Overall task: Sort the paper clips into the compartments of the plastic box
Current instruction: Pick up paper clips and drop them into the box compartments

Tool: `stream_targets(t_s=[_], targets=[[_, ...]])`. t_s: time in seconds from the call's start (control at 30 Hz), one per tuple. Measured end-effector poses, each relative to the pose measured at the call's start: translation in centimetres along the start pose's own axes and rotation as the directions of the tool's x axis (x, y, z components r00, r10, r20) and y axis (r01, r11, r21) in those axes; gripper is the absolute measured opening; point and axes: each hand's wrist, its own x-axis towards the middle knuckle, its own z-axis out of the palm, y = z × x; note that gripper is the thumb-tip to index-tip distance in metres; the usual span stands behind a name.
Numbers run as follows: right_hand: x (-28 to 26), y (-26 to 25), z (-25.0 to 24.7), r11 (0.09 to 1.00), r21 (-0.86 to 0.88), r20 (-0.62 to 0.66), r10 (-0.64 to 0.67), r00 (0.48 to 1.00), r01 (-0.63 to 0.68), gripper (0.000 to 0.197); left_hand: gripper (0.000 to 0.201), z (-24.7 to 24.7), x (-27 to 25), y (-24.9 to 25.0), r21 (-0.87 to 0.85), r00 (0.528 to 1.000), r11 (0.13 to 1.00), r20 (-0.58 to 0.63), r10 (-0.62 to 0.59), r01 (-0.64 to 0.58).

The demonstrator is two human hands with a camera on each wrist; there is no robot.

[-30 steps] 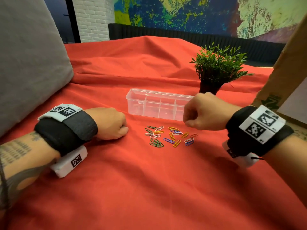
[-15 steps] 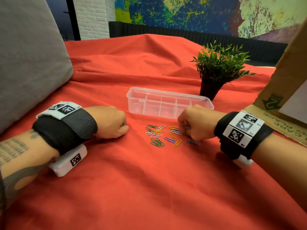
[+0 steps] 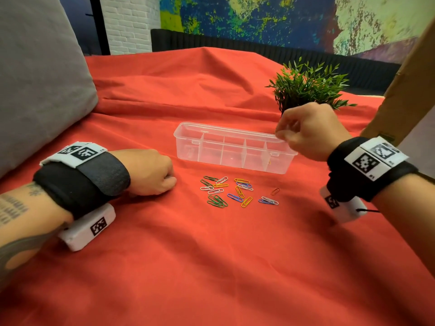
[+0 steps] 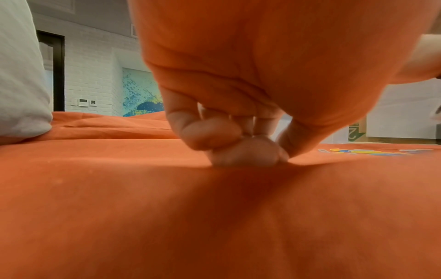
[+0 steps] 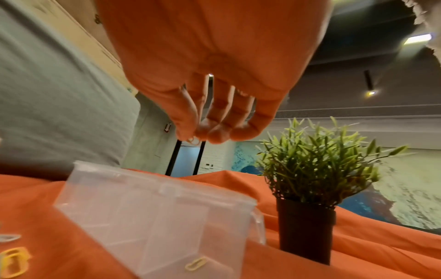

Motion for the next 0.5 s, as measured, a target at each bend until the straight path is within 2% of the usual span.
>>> stream_targets(t_s=[0.1, 0.2, 0.4, 0.5], targets=[[1.1, 1.3, -0.1, 0.998, -0.020, -0.054, 0.061, 0.997, -0.063, 0.009, 0.044, 0.1, 0.1, 0.0, 0.002, 1.000, 1.000, -0.005, -0.003, 0.003], [1.7, 1.8, 0.6, 0.993, -0.043, 0.012, 0.112, 0.994, -0.112, 0.006, 0.045, 0.3, 0.3, -0.3, 0.004, 1.000, 1.000, -0.011, 0.011, -0.011], [2.7, 1.7, 2.7, 0.975, -0.076, 0.118, 0.219, 0.969, -0.211, 0.016, 0.047, 0.6, 0.4, -0.6, 0.018, 1.000, 1.000, -0.010, 0.020, -0.020], [2.6, 1.7, 3.1, 0.959, -0.110, 0.152, 0.274, 0.950, -0.260, 0.010, 0.047, 0.4, 0.4, -0.4, 0.022, 1.000, 1.000, -0.007, 0.019, -0.019]])
